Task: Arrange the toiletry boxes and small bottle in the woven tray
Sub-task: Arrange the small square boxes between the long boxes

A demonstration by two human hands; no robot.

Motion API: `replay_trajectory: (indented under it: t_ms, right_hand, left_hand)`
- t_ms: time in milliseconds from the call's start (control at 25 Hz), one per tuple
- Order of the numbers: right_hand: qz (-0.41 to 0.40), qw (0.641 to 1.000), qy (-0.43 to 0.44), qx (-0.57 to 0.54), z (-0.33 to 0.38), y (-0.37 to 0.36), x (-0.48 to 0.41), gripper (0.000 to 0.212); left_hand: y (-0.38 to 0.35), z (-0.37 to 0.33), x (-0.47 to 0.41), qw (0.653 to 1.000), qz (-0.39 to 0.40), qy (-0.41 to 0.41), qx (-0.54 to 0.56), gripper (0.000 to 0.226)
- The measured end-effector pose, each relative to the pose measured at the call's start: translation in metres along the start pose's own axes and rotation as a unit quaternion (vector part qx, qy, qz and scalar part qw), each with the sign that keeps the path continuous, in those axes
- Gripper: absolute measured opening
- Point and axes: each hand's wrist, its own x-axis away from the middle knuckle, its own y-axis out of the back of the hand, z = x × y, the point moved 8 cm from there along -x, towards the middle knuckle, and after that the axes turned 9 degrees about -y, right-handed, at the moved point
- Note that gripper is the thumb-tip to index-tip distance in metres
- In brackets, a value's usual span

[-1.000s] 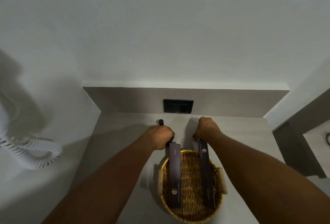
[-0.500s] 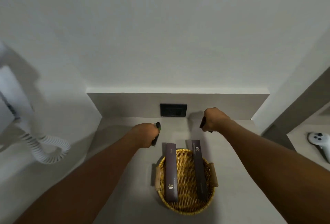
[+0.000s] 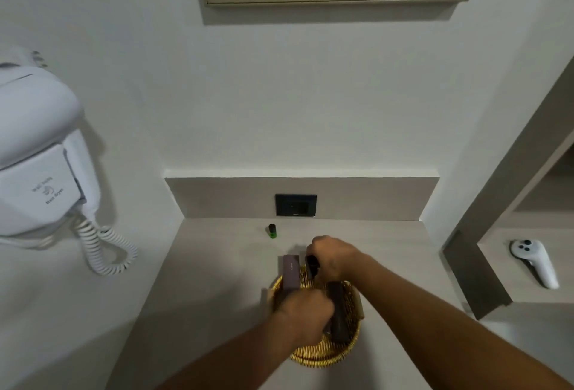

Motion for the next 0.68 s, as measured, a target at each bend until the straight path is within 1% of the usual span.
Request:
replay_trajectory:
  t_ms: [160,280,440,680]
  right_hand:
    - [0.03,0.999,-0.011,-0.003,0.007,-0.036,0.006,0.045]
    - [0.035,0.999,-0.019,-0.002,0.008,-0.048,0.005,0.052]
    - [0.049,0.998,-0.026,0.004,0.01,-0.054,-0.001,0.048]
    - [0.068,0.997,-0.018,0.019,0.018,-0.068,-0.015,0.039]
  left_hand:
    - [-0.028,-0.008,-0.001,0.999,0.014,0.029,0.027,0.018]
    - [-0.038,-0.008,-0.005,0.998,0.016,0.05,0.038,0.018]
    - [-0.05,-0.005,-0.01,0.996,0.028,0.069,0.042,0.023]
    - [-0.06,-0.001,-0.016,0.997,0.024,0.059,0.032,0.03]
